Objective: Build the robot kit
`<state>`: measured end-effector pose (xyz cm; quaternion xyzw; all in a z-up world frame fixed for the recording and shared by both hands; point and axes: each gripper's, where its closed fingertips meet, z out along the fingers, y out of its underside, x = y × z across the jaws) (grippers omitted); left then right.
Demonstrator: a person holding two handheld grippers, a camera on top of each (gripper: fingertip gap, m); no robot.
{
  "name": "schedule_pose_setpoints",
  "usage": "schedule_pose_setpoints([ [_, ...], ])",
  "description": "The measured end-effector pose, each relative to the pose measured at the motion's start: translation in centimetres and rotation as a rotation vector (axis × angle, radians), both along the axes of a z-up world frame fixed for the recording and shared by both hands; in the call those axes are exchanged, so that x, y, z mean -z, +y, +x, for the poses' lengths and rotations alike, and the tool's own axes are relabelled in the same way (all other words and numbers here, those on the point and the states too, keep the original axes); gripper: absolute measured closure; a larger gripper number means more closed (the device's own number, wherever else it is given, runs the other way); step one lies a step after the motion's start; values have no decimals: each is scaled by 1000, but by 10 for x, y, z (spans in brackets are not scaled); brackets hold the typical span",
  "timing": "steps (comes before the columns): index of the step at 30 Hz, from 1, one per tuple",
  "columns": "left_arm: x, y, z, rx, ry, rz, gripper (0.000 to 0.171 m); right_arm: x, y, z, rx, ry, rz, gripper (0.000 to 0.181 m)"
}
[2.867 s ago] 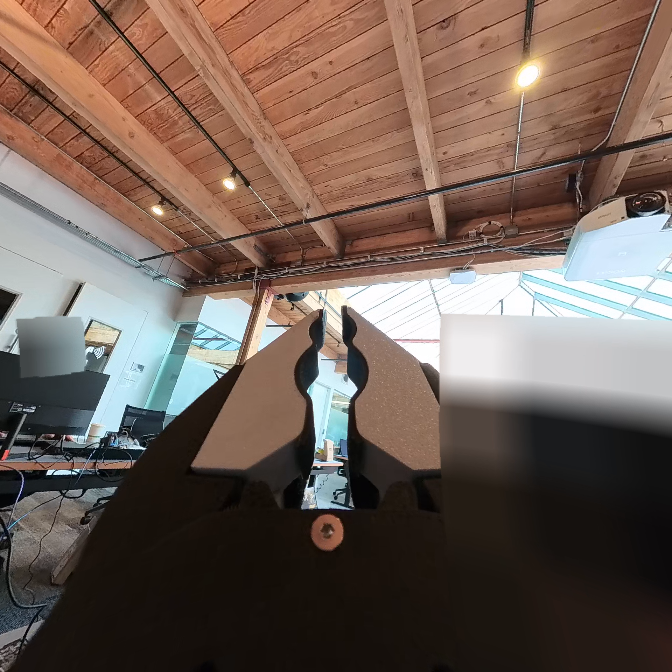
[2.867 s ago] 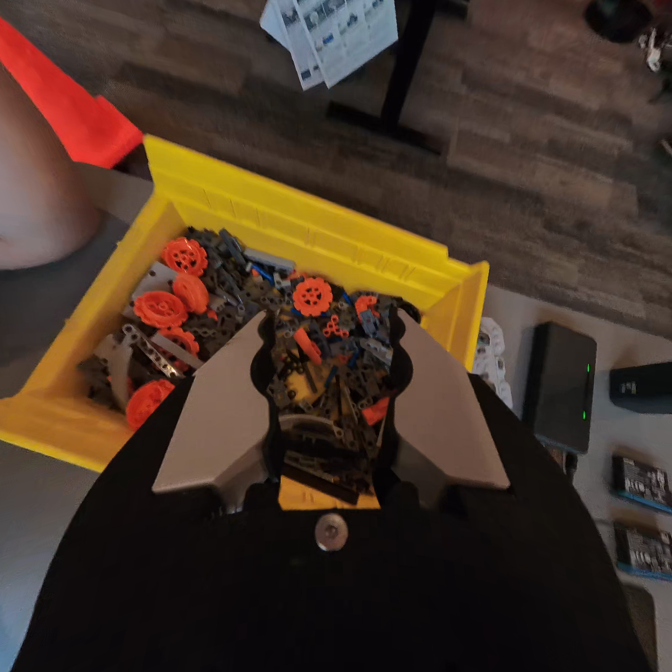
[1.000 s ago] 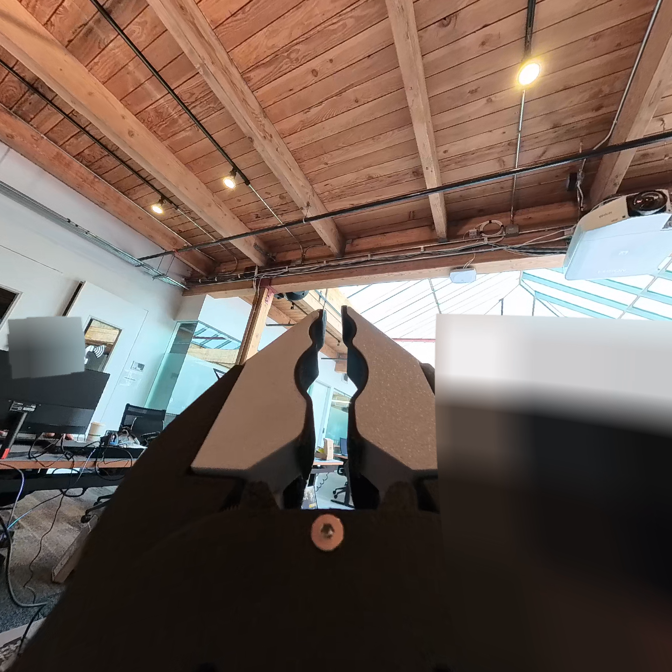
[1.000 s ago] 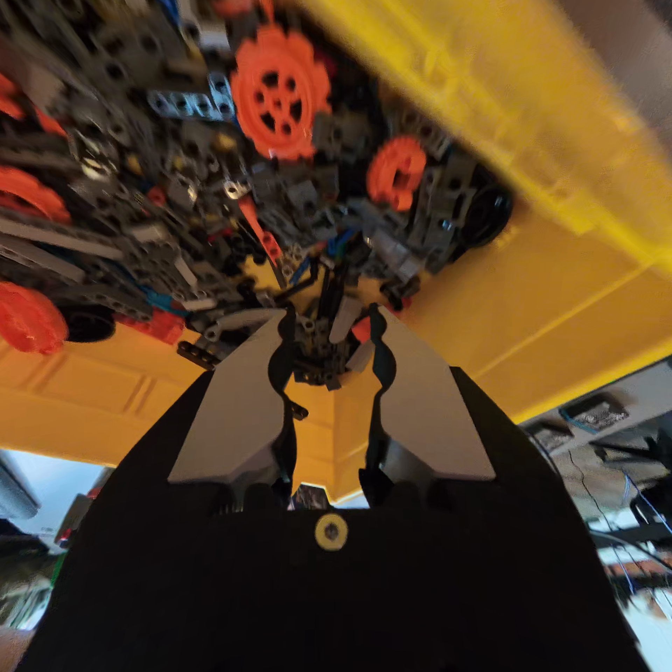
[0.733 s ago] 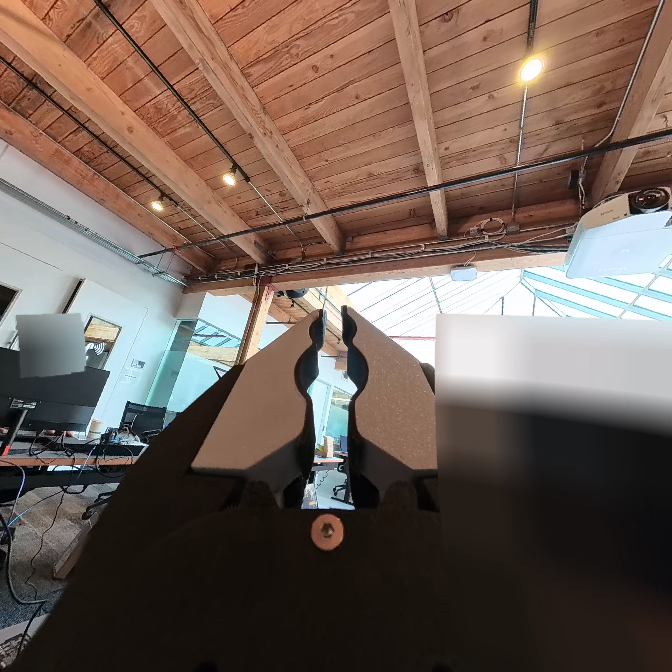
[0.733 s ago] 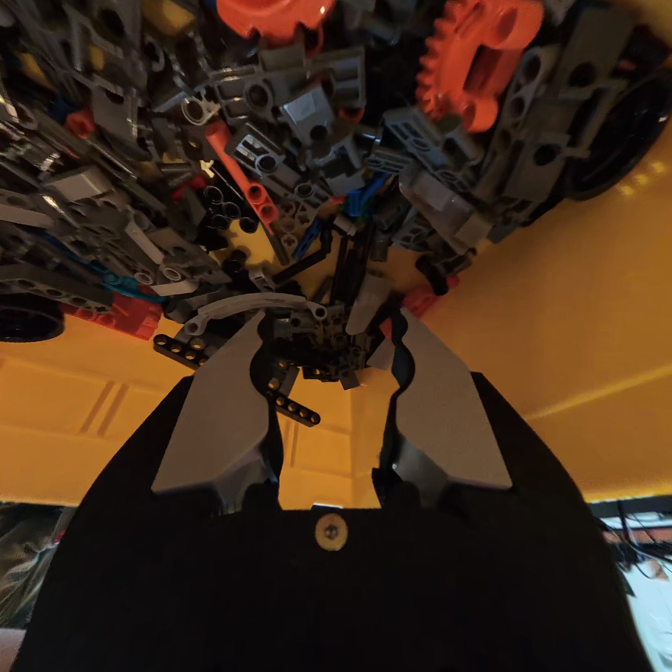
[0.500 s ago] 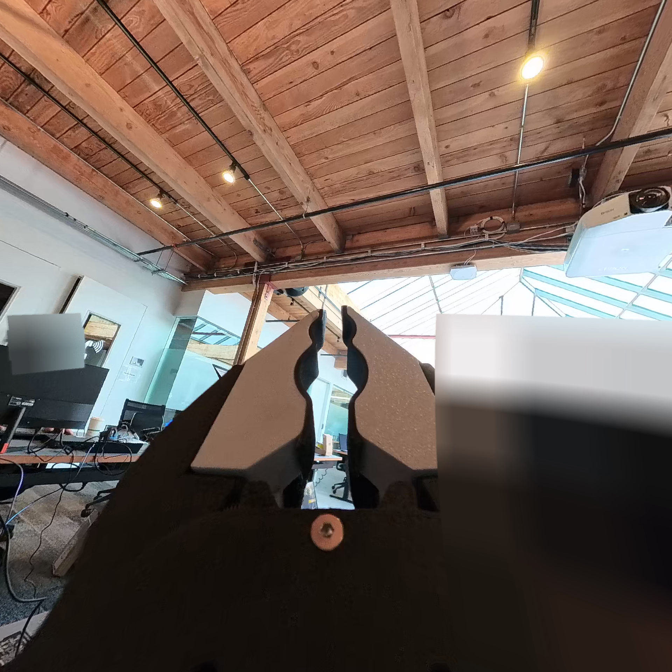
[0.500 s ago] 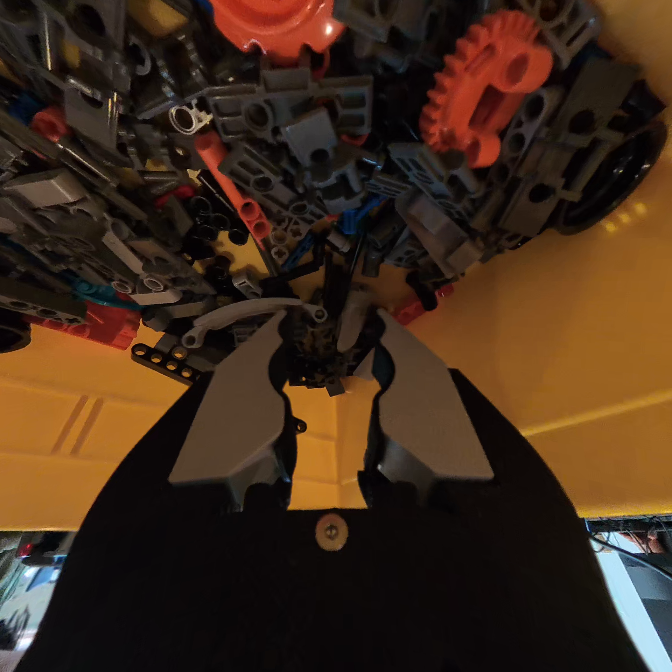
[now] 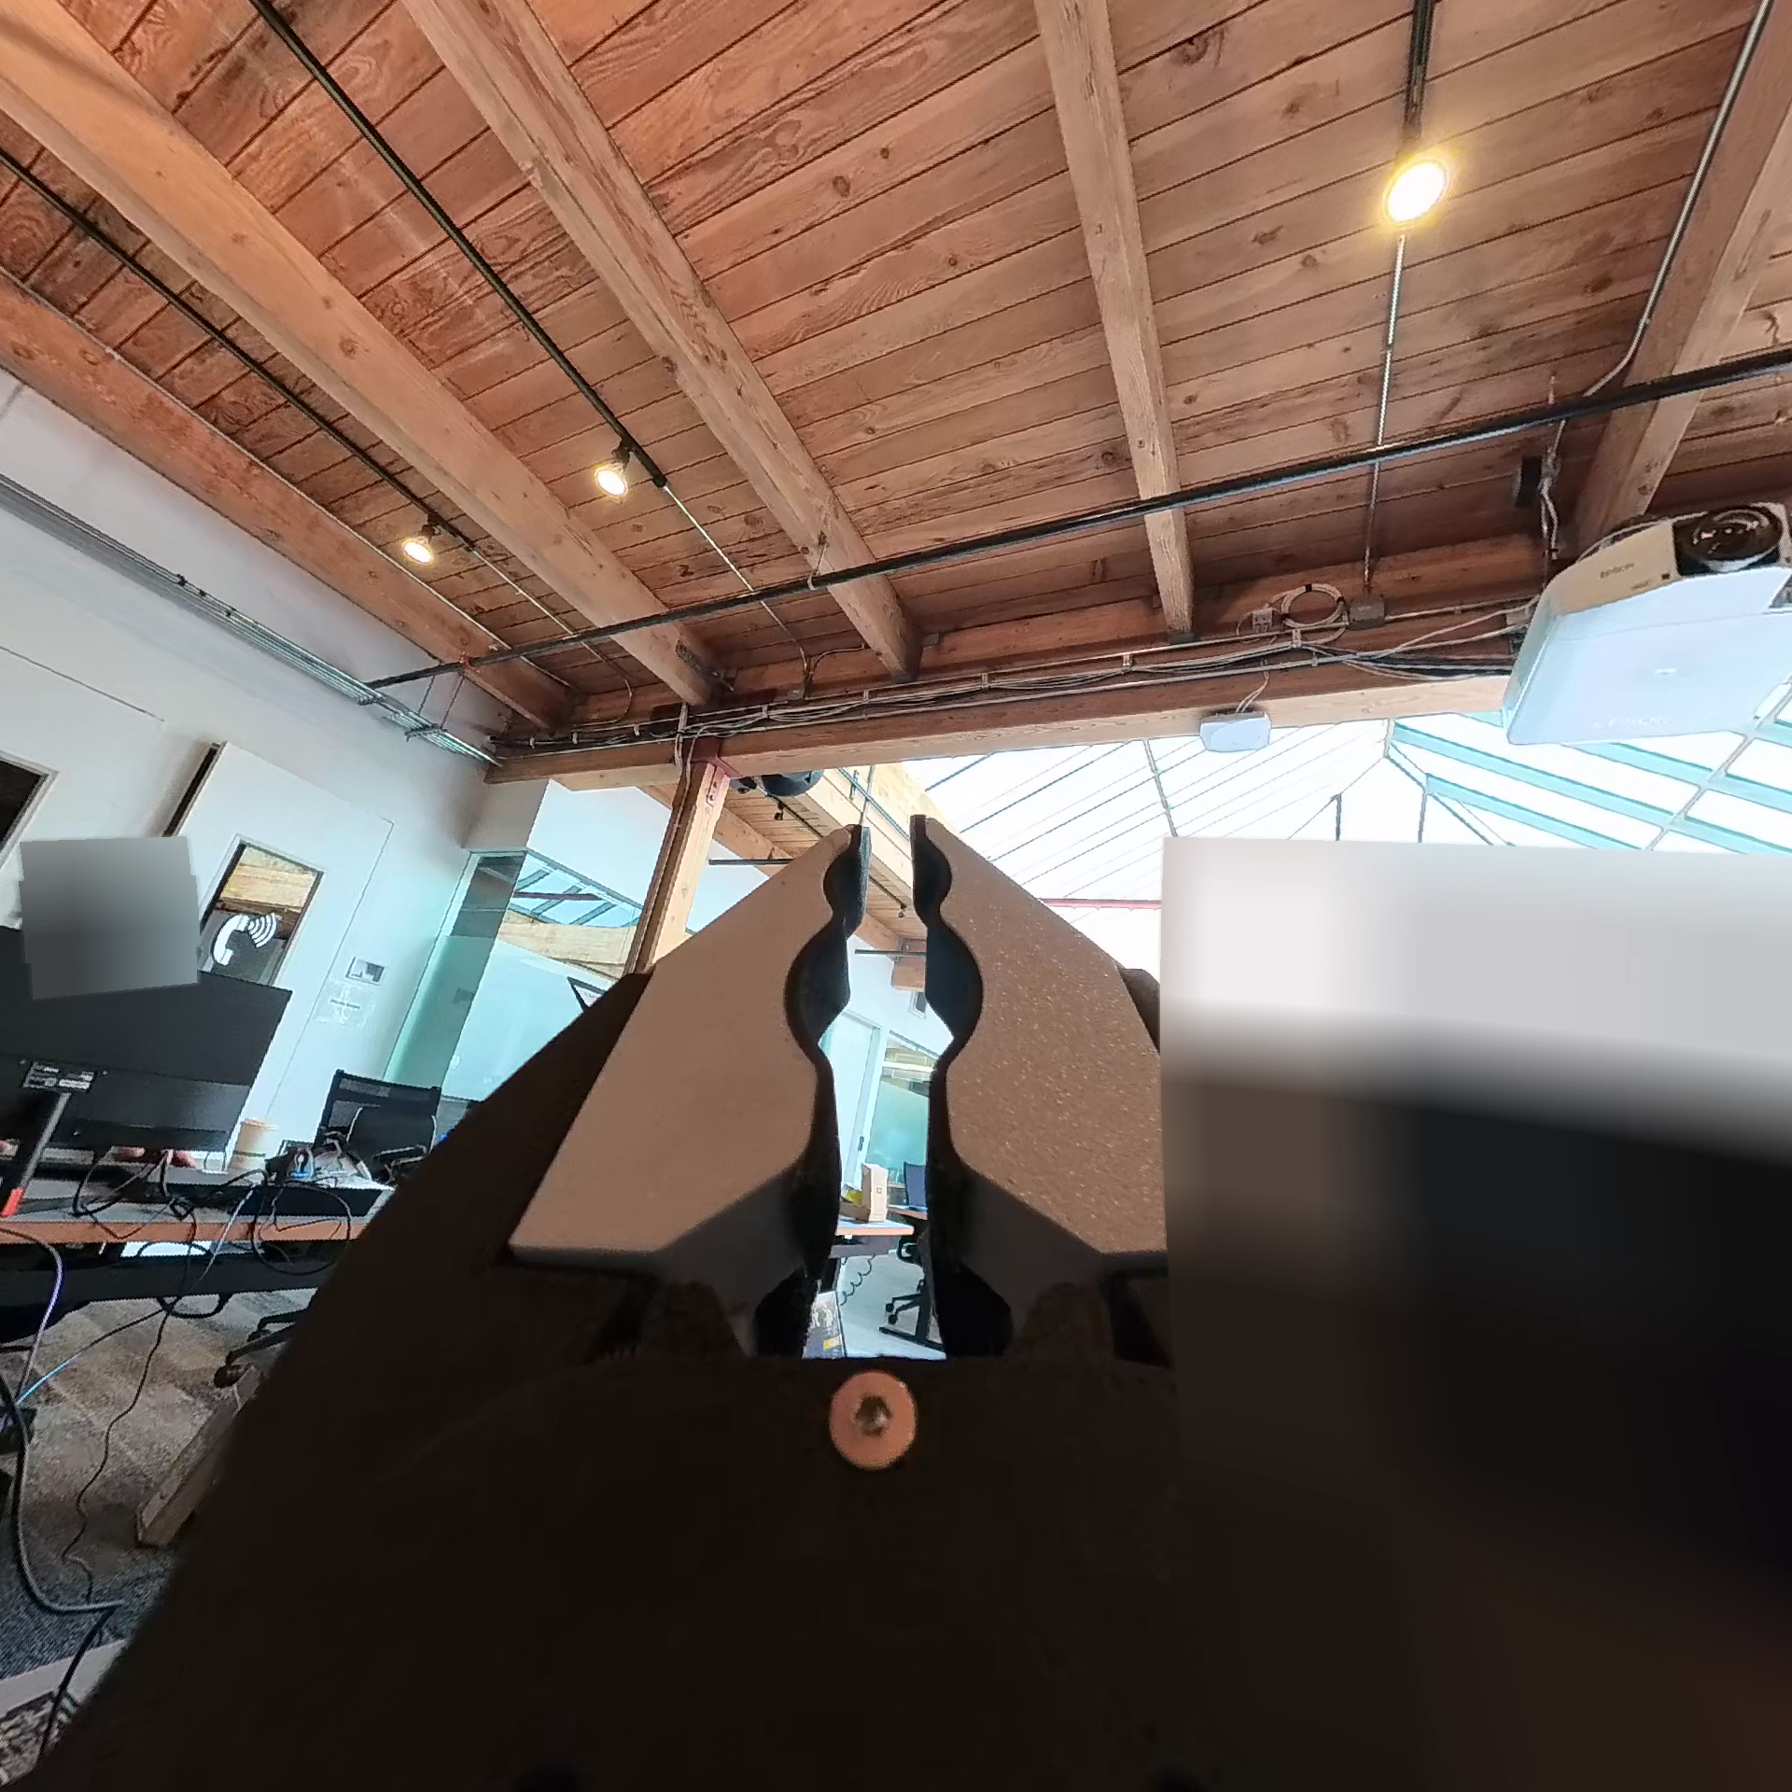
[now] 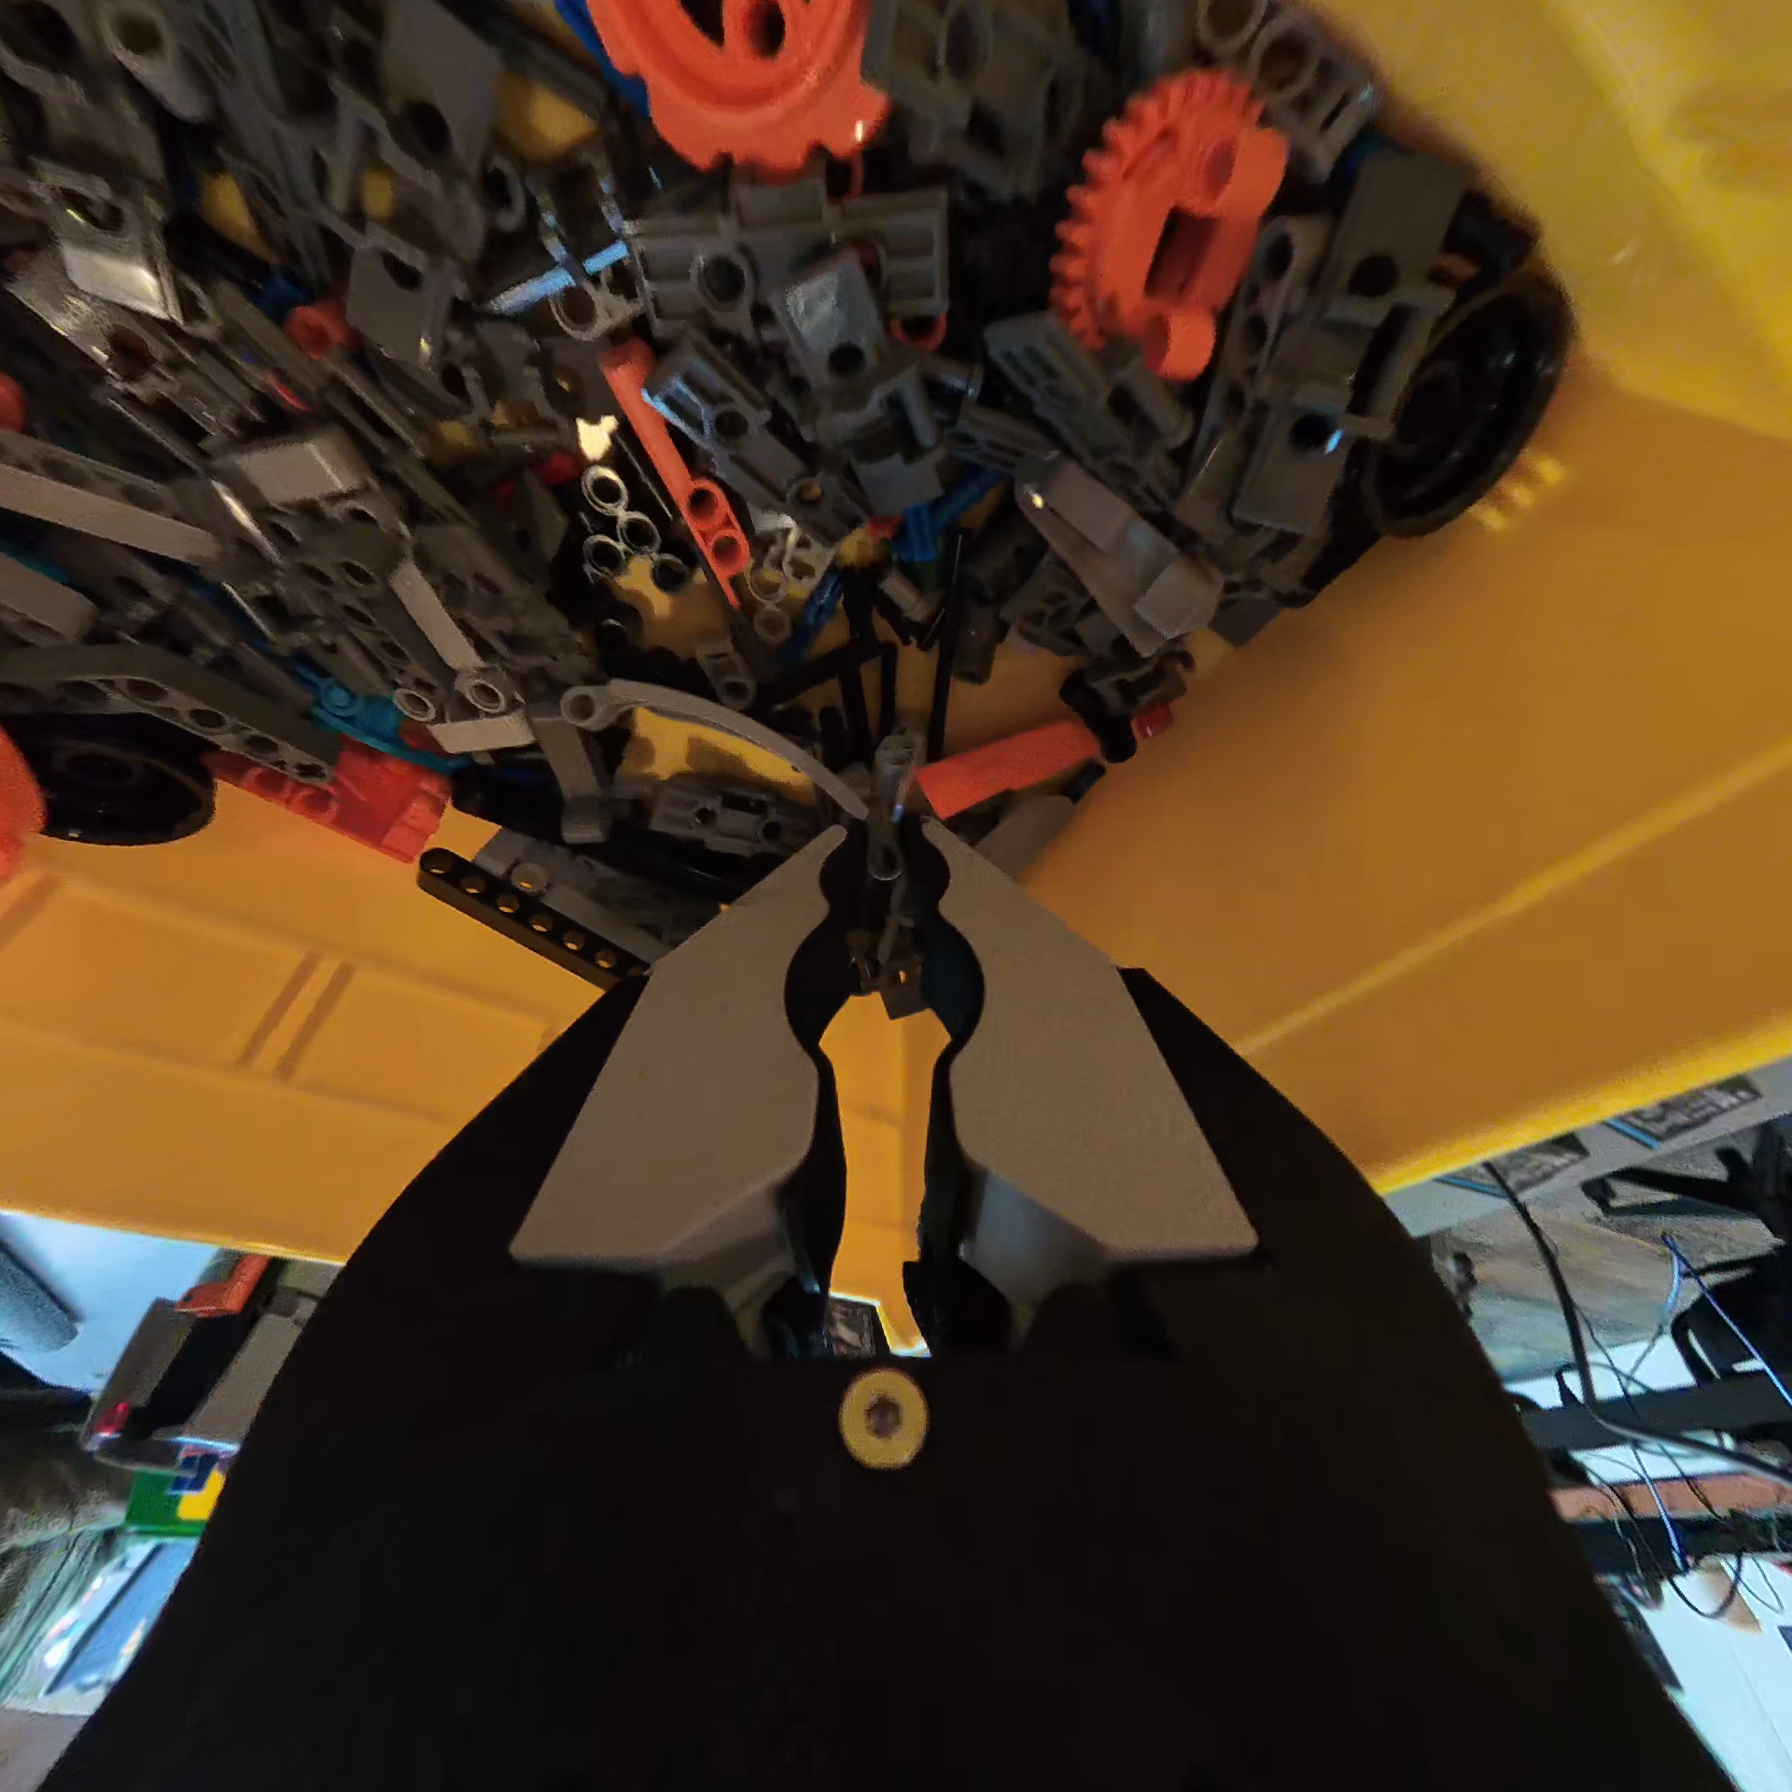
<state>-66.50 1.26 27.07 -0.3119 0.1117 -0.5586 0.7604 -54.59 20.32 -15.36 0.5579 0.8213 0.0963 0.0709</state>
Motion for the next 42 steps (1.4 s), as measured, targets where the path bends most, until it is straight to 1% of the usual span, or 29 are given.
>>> schedule_pose_setpoints([
  [6, 0, -1, -1, -1, -3, 3, 165, -8, -14, -26, 0, 76, -66, 175],
  [9, 0, -1, -1, 0, -3, 3, 165, -14, -22, -46, 8, 135, -106, 175],
  [12, 0, -1, -1, -1, -3, 3, 165, -25, -14, -77, 37, 289, -53, 175],
  [13, 0, -1, -1, -1, -2, 3, 165, -31, -9, -85, 48, 336, -32, 172],
  [14, 0, -1, -1, 0, -2, 3, 165, -36, -6, -89, 62, 365, -18, 163],
  [15, 0, -1, -1, 0, -2, 3, 165, -39, -2, -88, 77, 370, -8, 156],
  [16, 0, -1, -1, 1, -2, 2, 165, -40, -1, -83, 83, 356, -8, 153],
  [18, 0, -1, -1, 1, -3, 3, 165, -39, 3, -70, 69, 316, 3, 153],
  [20, 0, -1, -1, 0, -3, 4, 165, -29, -8, -45, 11, 213, -52, 153],
  [23, -1, -2, -1, -3, -4, 5, 165, -10, -4, -21, -90, 135, -6, 151],
  [25, -1, -1, -1, -3, -2, 5, 165, 3, -7, -18, -134, 141, -11, 152],
  [29, 0, 0, 0, -1, -1, 2, 165, 16, -10, -19, -140, 138, -18, 155],
  [30, 0, 0, 0, -1, 0, 2, 165, 18, -9, -19, -140, 134, -12, 157],
  [31, 0, 0, 0, -1, -1, 2, 165, 18, -7, -18, -140, 128, -7, 165],
  [32, 0, 0, -1, -2, -1, 2, 165, 18, -7, -17, -143, 118, -10, 178],
  [33, 0, -1, -1, -3, -2, 3, 165, 17, -6, -17, -148, 115, -7, 180],
  [36, 0, -1, -1, -3, -2, 3, 165, 8, -5, -23, -144, 144, 1, 180],
  [38, 0, 0, 0, -2, 1, 3, 165, -2, -5, -35, -143, 195, 8, 180],
  [40, 0, 0, 1, -2, 2, 2, 165, -15, -6, -52, -145, 269, 19, 180],
  [42, 0, 0, 1, -1, 2, 1, 165, -32, -4, -76, -142, 394, 49, 180],
])
